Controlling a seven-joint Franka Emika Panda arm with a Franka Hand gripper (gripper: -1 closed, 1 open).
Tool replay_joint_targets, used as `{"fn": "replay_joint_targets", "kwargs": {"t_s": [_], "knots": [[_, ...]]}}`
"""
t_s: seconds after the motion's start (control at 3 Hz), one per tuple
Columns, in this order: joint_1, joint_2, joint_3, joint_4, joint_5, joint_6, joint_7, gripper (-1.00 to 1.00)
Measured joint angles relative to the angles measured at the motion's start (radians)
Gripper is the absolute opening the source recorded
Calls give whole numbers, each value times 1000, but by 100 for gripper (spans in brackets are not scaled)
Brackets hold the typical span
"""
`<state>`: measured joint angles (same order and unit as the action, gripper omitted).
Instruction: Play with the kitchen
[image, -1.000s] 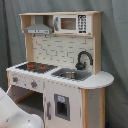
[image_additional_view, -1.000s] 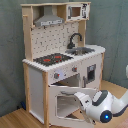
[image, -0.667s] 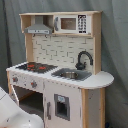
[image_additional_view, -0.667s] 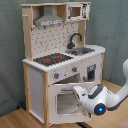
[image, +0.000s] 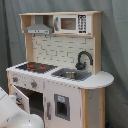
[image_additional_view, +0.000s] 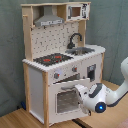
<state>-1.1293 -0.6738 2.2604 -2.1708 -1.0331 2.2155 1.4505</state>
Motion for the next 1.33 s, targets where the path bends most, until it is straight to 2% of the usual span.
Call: {"fn": "replay_joint_targets", "kwargs": {"t_s": [0.33, 0.67, 1.0, 1.33], "knots": [[-6, 0, -35, -32, -64, 24, 62, 100], [-17, 0, -106, -49, -118, 26, 104, 100], [-64, -1, -139, -49, -160, 26, 175, 100], [32, 3, -142, -38, -162, -2, 189, 100]]}}
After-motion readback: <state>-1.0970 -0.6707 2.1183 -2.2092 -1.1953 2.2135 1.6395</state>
